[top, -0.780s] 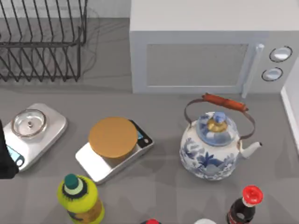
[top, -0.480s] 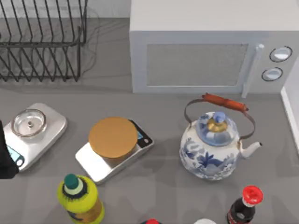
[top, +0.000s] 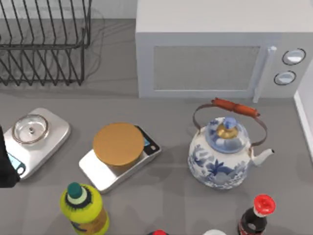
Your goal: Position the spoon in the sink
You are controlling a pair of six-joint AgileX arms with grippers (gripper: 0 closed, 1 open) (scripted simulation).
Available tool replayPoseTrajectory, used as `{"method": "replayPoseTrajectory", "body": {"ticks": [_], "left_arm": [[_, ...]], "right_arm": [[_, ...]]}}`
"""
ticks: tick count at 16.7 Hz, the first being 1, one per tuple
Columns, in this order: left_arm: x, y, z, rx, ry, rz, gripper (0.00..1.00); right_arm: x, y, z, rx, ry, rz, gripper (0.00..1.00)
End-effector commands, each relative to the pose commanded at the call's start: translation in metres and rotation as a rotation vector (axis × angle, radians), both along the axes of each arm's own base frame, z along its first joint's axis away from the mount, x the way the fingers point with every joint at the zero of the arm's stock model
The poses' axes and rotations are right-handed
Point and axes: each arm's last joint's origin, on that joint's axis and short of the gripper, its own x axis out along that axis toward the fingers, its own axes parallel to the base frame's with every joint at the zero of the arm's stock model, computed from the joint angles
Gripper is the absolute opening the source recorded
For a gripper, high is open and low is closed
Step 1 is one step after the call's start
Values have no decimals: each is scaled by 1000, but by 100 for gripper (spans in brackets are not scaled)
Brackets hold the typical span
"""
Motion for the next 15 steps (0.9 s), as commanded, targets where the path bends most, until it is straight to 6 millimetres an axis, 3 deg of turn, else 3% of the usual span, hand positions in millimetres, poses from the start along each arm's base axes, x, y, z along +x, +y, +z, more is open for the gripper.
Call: {"method": "replayPoseTrajectory", "body": {"ticks": [7,11,15], "left_arm": [[0,0,0,0,0,0,100],[0,0,0,0,0,0,100],[0,0,0,0,0,0,100]], "right_arm": [[51,-23,0,143,616,-161,100],[68,-32,-1,181,768,-211,100],[70,-33,-1,185,784,-217,100]]}}
